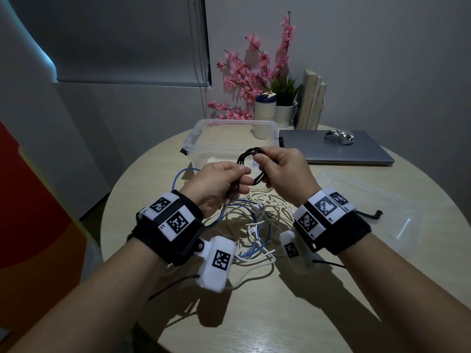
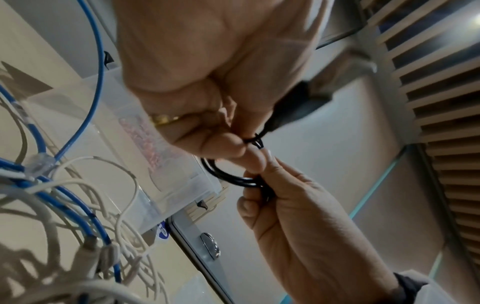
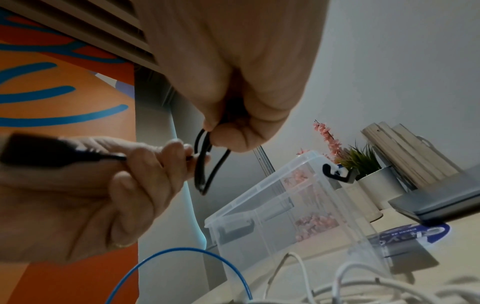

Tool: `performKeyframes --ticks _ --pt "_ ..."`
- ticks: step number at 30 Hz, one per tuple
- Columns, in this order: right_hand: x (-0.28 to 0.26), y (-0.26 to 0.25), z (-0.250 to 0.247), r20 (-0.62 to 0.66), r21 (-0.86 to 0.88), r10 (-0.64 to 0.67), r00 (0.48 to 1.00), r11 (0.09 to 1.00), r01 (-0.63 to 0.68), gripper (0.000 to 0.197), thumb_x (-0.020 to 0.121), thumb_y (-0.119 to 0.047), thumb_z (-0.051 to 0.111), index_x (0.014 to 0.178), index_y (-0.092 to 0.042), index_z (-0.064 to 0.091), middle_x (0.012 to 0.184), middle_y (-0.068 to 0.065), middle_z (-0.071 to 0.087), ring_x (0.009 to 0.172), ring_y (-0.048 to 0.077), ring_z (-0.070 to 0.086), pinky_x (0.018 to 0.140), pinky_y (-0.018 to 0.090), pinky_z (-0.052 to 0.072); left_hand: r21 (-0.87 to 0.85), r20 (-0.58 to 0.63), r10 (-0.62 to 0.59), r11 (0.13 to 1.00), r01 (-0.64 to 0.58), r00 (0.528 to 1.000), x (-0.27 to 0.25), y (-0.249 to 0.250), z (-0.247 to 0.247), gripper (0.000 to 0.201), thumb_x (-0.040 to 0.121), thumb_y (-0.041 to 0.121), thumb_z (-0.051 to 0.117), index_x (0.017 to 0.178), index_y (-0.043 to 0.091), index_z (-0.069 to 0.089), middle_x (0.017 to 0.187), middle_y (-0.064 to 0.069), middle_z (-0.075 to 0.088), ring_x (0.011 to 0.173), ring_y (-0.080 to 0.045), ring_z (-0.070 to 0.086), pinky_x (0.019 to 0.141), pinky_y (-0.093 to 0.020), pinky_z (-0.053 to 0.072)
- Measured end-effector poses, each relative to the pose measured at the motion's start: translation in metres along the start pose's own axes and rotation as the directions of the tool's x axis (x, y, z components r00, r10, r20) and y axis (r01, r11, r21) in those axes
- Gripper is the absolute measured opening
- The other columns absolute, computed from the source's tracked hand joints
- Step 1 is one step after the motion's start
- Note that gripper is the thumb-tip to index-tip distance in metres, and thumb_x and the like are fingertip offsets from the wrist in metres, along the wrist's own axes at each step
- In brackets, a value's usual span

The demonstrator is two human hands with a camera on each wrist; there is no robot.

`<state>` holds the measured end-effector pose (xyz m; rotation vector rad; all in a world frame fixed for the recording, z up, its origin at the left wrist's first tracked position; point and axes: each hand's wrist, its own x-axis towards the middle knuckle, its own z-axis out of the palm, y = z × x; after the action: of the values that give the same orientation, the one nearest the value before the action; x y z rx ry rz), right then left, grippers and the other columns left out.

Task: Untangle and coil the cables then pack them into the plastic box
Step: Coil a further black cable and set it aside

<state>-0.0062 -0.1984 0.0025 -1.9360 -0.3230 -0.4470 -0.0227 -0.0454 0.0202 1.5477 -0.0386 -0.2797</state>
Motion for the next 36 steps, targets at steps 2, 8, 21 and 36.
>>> performKeyframes --ticks 2,8,21,36 --pt "0.001 0.000 -0.002 0.011 -0.029 0.006 1.000 1.000 -0.006 0.015 0.094 -0.015 0.057 0.097 -0.014 0.071 0.056 -0.008 0.054 0.044 0.005 0.049 0.049 0.028 0.045 0.062 0.023 0.050 0.997 -0.051 0.999 -0.001 -0.001 -0.002 0.015 0.098 0.014 0.050 0.090 0.009 0.062 0.074 -0.002 0.067 0.060 -0.008 0.060 0.052 -0.017 0.044" --pt "0.005 0.002 -0.003 0.049 -0.154 0.013 0.999 0.988 -0.006 0.018 0.096 -0.016 0.051 0.097 -0.005 0.066 0.058 -0.003 0.051 0.057 0.019 0.050 0.060 0.033 0.044 0.154 0.027 0.125 0.980 -0.127 0.992 -0.002 -0.001 -0.002 0.016 0.092 0.016 0.060 0.076 0.017 0.059 0.066 0.006 0.068 0.073 -0.014 0.056 0.059 -0.023 0.036" --pt "0.001 -0.002 -0.003 0.142 -0.287 0.040 0.989 0.958 0.003 0.025 0.099 -0.021 0.043 0.099 -0.002 0.060 0.072 0.009 0.057 0.069 0.028 0.056 0.061 0.034 0.042 0.324 0.052 0.161 0.931 -0.169 0.986 -0.001 -0.004 -0.002 0.019 0.090 0.020 0.064 0.072 0.017 0.057 0.086 -0.012 0.056 0.082 -0.020 0.045 0.077 -0.034 0.035" --pt "0.007 -0.001 -0.012 0.100 0.019 0.161 0.982 0.986 -0.163 0.019 0.097 -0.016 0.051 0.090 -0.011 0.068 0.065 0.009 0.061 0.064 0.029 0.066 0.066 0.040 0.058 0.300 0.166 0.108 0.942 -0.154 0.980 -0.005 0.011 -0.014 0.024 0.102 0.018 0.039 0.080 0.020 0.045 0.088 0.001 0.073 0.072 -0.012 0.062 0.067 -0.029 0.036"
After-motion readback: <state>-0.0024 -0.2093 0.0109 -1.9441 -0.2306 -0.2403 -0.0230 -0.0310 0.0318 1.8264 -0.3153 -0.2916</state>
